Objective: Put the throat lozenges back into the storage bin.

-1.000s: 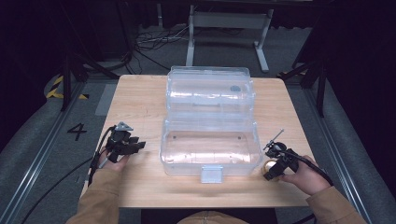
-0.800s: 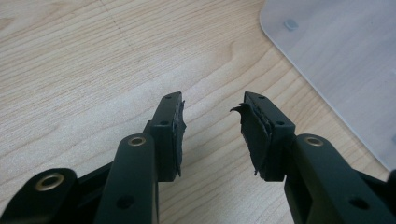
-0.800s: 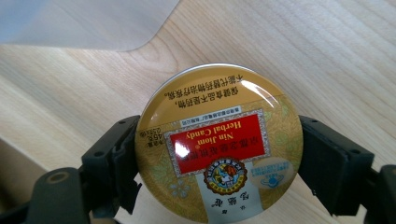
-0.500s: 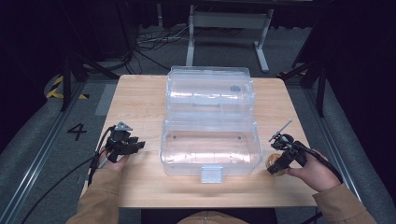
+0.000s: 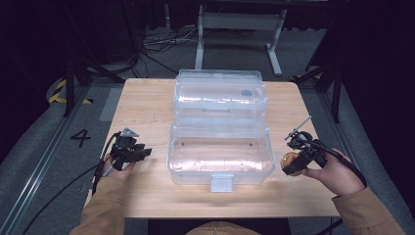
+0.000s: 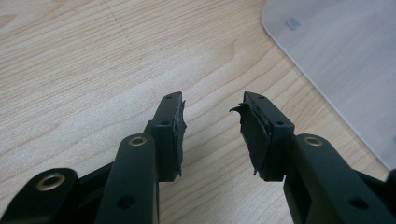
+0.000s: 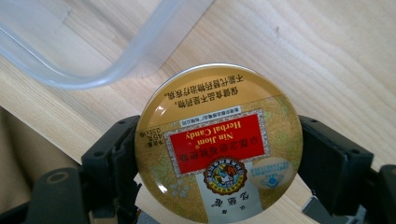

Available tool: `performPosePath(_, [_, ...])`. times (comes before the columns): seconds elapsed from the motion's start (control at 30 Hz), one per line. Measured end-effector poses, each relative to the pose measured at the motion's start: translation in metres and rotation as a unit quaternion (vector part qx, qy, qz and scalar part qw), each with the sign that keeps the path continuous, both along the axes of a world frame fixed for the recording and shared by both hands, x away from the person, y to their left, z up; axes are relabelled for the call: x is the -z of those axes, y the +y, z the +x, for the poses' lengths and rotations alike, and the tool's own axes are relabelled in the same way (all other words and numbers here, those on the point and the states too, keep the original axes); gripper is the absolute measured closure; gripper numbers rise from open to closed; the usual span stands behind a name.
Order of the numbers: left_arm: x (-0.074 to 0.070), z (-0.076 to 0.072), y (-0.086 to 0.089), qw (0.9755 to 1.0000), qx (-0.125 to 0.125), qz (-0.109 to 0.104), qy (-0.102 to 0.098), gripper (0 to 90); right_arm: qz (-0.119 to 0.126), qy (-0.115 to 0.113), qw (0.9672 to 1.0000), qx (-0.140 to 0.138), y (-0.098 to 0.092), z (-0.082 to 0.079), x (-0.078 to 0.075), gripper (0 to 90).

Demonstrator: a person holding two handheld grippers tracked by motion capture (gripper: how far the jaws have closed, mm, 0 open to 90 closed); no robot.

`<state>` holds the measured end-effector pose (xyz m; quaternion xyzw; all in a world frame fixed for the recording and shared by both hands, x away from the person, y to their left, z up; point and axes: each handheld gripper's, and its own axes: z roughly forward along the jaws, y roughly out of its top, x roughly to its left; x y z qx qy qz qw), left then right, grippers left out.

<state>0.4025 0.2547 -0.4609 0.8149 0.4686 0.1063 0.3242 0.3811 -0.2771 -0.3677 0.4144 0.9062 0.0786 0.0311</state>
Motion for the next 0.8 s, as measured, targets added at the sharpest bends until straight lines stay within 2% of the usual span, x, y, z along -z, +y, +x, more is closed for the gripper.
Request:
performPosePath(0.43, [-0.001,0.0,0.001,0.9999,-0.01,-0.005,0.005,60.6,-0.006,-0.023,0.9997,-0.007,0.009,0.004,-0.032,20.3])
performPosePath(0.53, [-0.002,0.001,0.002,0.9998,-0.016,0.003,0.012,61.1,-0.006,-0.03,0.9995,-0.011,0.012,0.005,-0.04,20.3])
performPosePath(0.7, [-0.007,0.002,0.004,0.9995,-0.026,0.008,0.015,62.9,0.0,-0.037,0.9991,-0.019,0.02,0.006,-0.053,20.3])
performPosePath(0.8, [-0.011,0.002,0.004,0.9993,-0.029,0.002,0.024,65.0,0.002,-0.038,0.999,-0.025,0.026,0.007,-0.058,20.3])
